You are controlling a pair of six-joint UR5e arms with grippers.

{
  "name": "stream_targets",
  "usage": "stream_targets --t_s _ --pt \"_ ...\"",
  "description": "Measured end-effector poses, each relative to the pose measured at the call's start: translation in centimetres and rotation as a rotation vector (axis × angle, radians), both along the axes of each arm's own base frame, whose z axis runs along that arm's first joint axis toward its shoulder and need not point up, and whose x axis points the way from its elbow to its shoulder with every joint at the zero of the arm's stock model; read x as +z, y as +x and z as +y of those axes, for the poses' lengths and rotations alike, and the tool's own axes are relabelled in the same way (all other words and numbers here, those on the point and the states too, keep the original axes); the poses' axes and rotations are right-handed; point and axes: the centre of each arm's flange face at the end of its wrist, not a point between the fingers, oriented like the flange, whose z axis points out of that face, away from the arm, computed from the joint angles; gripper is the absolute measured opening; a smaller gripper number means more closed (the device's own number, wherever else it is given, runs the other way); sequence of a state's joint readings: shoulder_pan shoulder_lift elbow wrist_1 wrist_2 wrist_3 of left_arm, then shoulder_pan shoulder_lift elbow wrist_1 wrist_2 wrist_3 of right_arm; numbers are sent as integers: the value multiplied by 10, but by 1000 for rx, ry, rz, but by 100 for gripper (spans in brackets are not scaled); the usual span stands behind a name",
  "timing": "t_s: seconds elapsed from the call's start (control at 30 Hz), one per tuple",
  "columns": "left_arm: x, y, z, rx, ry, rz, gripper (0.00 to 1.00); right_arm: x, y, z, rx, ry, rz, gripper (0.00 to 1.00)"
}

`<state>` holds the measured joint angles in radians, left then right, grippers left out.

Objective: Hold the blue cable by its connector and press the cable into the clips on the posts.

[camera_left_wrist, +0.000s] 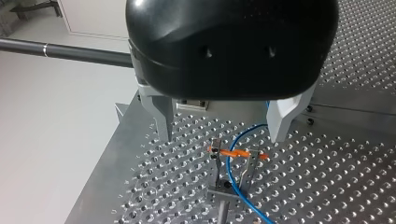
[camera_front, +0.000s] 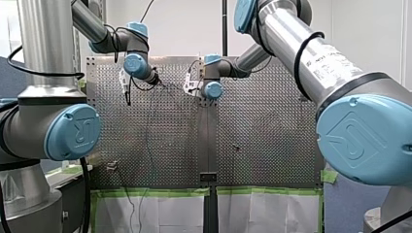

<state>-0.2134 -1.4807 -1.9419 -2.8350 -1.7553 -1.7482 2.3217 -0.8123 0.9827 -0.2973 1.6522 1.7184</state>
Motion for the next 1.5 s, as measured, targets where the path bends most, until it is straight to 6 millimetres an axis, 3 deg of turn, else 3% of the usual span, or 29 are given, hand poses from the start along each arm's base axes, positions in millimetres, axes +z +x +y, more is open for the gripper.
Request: stream_targets --t_s 0.67,1.5 --pt "-2 -3 -10 -51 -55 7 100 -4 -1 1 -1 7 6 0" --pt "-19 3 -20 -90 -16 36 100 -5 -18 -19 -32 12 10 0"
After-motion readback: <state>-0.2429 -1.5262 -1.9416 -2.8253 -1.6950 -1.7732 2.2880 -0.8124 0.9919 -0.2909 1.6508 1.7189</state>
